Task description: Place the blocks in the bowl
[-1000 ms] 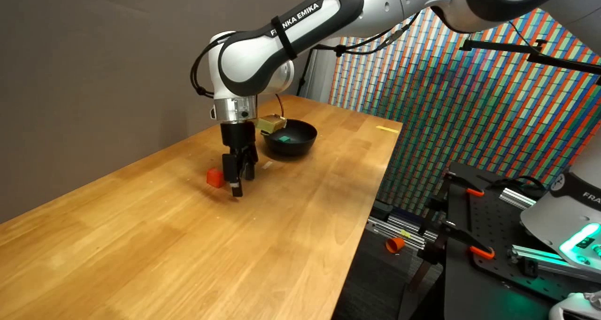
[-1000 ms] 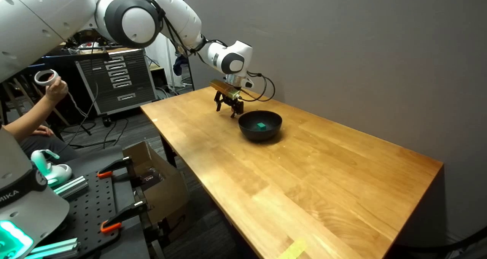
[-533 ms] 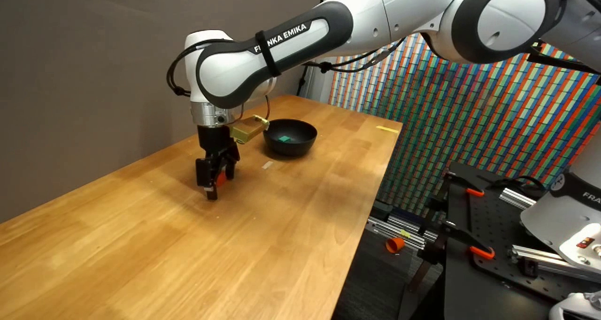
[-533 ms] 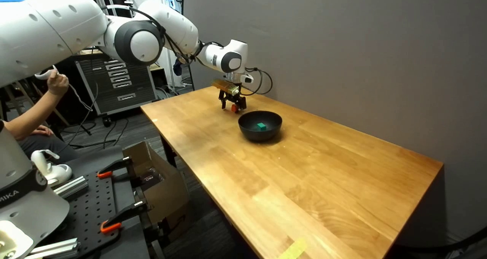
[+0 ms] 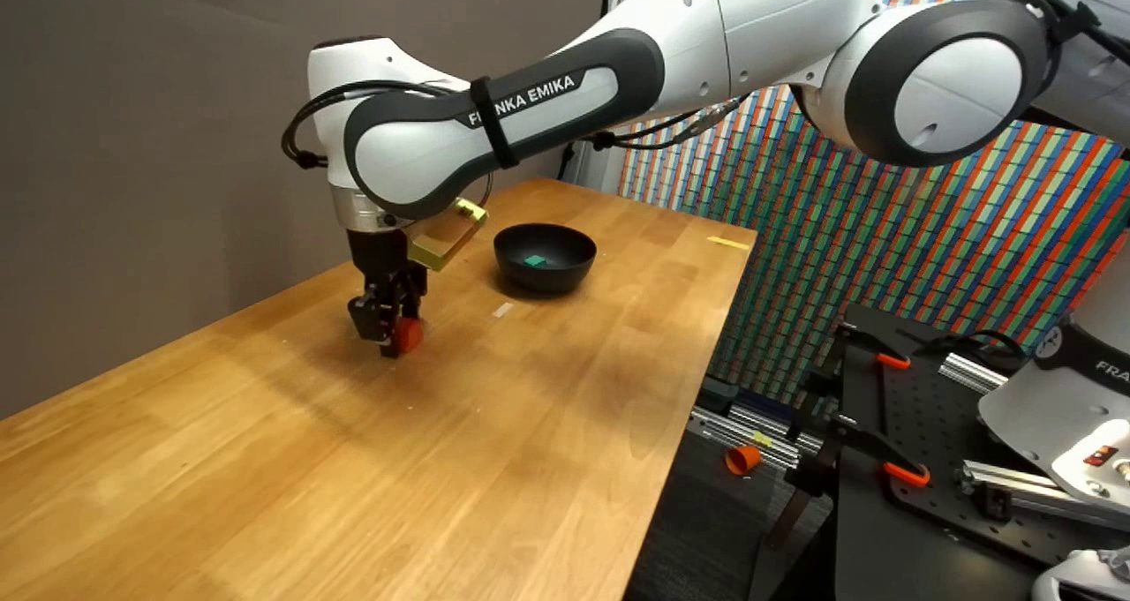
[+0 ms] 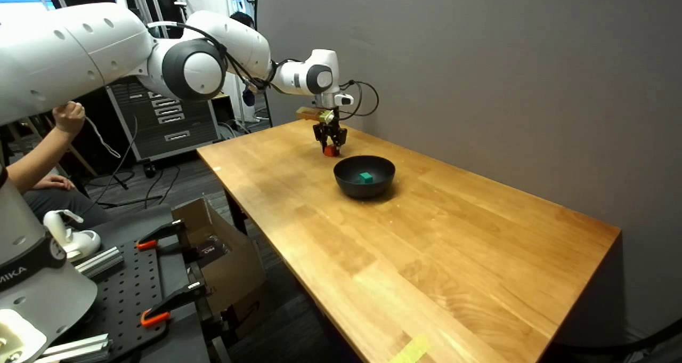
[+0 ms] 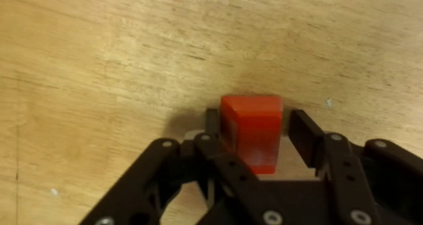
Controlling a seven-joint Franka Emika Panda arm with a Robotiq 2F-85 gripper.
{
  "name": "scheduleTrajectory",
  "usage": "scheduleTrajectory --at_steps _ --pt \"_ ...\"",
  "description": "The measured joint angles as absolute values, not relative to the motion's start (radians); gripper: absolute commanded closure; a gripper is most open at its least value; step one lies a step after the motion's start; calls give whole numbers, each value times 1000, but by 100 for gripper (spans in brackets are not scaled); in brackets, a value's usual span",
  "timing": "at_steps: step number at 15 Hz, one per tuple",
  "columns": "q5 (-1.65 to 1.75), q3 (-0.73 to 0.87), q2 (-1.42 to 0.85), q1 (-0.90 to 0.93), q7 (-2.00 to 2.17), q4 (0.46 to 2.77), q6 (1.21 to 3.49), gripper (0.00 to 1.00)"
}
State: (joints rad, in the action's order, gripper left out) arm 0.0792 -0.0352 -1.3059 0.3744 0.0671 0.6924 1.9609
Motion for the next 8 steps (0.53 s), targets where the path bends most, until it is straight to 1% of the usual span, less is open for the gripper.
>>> scheduleTrajectory --at_steps 1,8 --pt "89 -27 -1312 380 73 678 1953 80" --pt "152 67 -1302 396 140 665 1874 80"
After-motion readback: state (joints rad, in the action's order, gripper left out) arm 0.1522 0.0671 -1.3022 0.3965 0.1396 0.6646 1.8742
